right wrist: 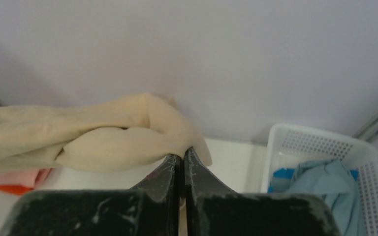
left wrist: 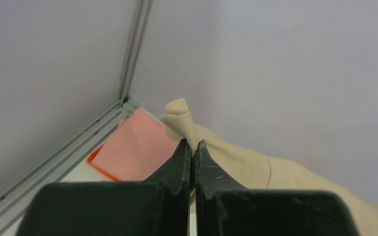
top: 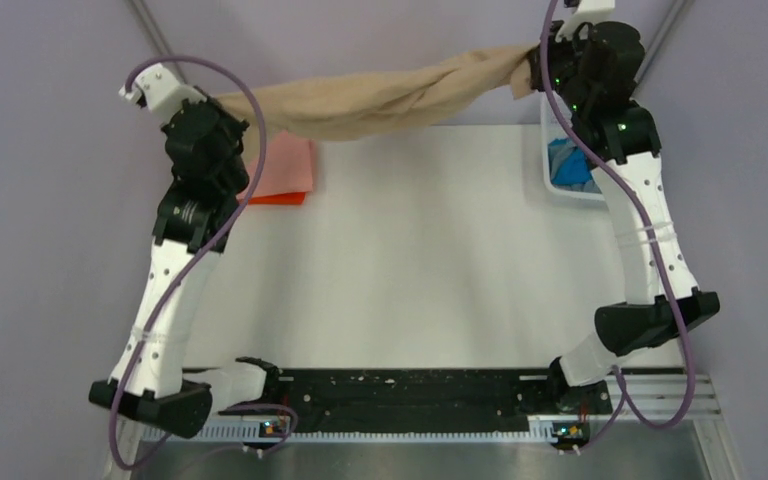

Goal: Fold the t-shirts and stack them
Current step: Flatten out the tshirt

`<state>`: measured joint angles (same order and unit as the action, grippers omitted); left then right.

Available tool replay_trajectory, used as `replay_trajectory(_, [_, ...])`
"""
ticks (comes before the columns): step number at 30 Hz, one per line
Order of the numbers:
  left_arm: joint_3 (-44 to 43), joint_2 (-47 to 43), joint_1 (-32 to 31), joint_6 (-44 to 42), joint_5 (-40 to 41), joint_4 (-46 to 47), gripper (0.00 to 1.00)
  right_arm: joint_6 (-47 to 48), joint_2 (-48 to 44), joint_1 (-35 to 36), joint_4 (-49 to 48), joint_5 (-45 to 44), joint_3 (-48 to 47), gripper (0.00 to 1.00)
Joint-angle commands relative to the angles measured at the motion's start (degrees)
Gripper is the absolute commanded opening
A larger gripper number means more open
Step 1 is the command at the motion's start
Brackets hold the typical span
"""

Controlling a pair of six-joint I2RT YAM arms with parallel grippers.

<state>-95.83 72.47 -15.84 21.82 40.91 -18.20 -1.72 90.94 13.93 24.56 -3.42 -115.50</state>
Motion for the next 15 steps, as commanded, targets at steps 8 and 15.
replay_trajectory(8, [36.5, -11.6, 0.5, 13.7, 0.8, -6.3, 0.0, 6.5, -2.2, -1.3, 23.4, -1.6, 14.8, 0.0])
replay_trajectory(15, [35.9, 6.6, 0.9, 20.8, 2.0, -7.2, 0.0, 1.3, 14.4, -1.5, 6.1, -5.3, 14.4, 0.0])
